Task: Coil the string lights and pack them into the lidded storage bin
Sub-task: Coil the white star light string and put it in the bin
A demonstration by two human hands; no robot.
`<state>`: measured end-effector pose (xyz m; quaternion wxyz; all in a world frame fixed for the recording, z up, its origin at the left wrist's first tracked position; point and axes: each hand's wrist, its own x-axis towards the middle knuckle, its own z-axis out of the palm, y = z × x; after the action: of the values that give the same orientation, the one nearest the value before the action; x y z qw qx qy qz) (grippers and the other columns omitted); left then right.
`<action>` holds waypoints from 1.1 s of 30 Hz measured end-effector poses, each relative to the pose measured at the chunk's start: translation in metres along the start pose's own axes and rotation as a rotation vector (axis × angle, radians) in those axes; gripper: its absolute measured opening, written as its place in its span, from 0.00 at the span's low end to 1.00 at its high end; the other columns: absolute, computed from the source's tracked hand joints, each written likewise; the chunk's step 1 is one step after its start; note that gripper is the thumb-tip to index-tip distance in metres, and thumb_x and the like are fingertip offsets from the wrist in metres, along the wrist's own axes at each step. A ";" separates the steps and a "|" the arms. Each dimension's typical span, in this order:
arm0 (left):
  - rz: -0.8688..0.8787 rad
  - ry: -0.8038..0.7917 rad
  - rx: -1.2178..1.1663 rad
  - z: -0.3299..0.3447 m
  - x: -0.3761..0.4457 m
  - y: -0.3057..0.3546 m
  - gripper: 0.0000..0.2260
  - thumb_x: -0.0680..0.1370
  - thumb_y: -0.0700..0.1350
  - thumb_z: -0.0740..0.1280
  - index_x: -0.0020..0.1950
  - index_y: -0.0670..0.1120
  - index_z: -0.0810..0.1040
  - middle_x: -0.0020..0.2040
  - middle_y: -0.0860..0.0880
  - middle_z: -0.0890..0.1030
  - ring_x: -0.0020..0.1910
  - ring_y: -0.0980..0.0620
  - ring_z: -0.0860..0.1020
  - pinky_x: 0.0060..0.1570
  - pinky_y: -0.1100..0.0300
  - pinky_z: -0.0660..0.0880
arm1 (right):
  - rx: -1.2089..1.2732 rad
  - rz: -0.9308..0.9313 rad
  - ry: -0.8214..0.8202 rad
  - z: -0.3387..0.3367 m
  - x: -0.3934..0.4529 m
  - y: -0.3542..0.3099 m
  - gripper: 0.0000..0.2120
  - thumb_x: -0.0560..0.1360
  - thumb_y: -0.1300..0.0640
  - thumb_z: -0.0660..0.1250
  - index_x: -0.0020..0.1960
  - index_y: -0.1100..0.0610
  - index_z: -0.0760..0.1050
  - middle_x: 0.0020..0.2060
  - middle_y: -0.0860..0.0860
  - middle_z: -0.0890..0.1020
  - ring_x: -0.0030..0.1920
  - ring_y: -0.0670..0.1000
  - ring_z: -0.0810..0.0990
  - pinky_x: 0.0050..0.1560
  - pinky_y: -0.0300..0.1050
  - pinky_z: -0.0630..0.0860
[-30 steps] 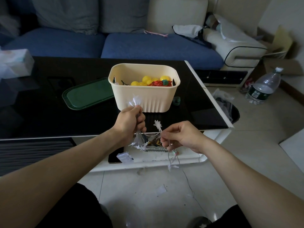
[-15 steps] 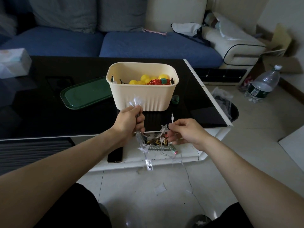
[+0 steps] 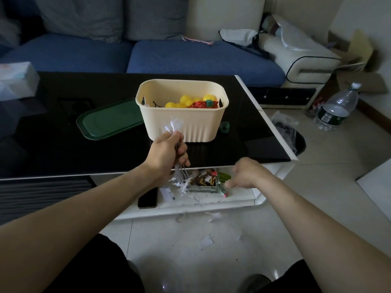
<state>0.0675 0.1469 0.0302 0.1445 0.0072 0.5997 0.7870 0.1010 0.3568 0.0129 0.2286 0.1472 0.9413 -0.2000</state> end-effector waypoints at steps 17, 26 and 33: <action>0.028 -0.089 0.074 0.004 -0.012 0.004 0.10 0.86 0.44 0.54 0.50 0.41 0.69 0.31 0.46 0.68 0.26 0.49 0.67 0.29 0.55 0.76 | 0.076 -0.369 -0.278 0.060 0.013 -0.027 0.06 0.78 0.50 0.70 0.49 0.53 0.80 0.50 0.50 0.83 0.53 0.52 0.81 0.58 0.49 0.77; 0.042 0.053 0.169 -0.014 -0.002 0.001 0.10 0.85 0.43 0.55 0.46 0.42 0.70 0.30 0.48 0.68 0.26 0.50 0.65 0.27 0.57 0.71 | 0.156 -0.279 -0.349 0.035 0.015 -0.010 0.13 0.81 0.48 0.63 0.48 0.57 0.79 0.38 0.52 0.87 0.46 0.50 0.85 0.57 0.51 0.79; 0.049 0.171 0.247 -0.020 0.004 -0.002 0.11 0.85 0.44 0.54 0.46 0.43 0.70 0.29 0.50 0.65 0.24 0.55 0.62 0.23 0.62 0.61 | 0.257 -0.124 -0.224 0.014 0.020 0.009 0.28 0.74 0.32 0.67 0.37 0.58 0.80 0.29 0.49 0.80 0.33 0.47 0.78 0.47 0.45 0.74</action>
<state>0.0610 0.1297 0.0220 0.0718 -0.0275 0.7017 0.7083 0.0928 0.3619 -0.0109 0.2984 0.0937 0.8840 -0.3474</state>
